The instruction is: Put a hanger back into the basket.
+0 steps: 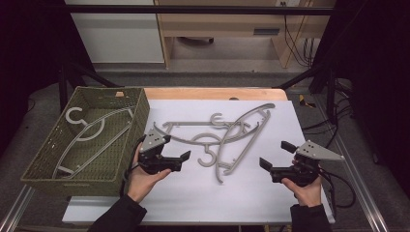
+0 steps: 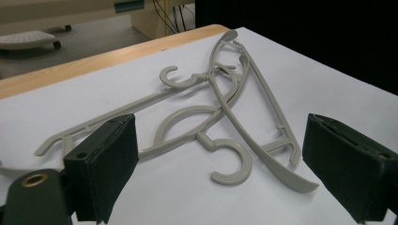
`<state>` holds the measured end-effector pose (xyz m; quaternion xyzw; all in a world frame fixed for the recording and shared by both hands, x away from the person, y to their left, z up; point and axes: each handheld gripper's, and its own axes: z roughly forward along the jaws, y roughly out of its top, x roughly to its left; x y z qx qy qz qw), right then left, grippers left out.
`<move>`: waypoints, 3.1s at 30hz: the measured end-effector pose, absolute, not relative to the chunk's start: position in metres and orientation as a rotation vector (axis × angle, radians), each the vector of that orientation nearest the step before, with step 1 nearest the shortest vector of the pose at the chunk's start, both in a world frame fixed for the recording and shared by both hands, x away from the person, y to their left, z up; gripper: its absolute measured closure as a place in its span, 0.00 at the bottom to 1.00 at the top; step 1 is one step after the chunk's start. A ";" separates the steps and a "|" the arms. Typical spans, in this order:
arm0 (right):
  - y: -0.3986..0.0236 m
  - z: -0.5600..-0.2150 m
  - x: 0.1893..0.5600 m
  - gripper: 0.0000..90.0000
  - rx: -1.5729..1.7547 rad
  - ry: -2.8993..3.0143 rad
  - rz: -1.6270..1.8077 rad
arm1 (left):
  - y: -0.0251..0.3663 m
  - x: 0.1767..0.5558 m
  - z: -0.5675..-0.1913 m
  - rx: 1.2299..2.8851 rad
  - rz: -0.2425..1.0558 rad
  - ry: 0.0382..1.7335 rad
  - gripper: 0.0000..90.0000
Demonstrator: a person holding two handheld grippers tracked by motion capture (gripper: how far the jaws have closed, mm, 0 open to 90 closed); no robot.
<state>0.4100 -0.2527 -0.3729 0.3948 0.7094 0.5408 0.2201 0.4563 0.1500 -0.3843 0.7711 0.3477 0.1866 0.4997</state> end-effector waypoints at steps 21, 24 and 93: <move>-0.252 -0.373 0.411 0.01 1.095 1.963 1.500 | 0.067 0.494 -0.431 1.971 0.386 0.868 0.29; -0.252 -0.373 0.411 0.01 1.094 1.968 1.499 | 0.057 0.502 -0.440 1.993 0.379 0.880 0.33; -0.255 -0.372 0.411 0.01 1.093 1.963 1.511 | 0.031 0.537 -0.447 2.040 0.405 1.107 0.91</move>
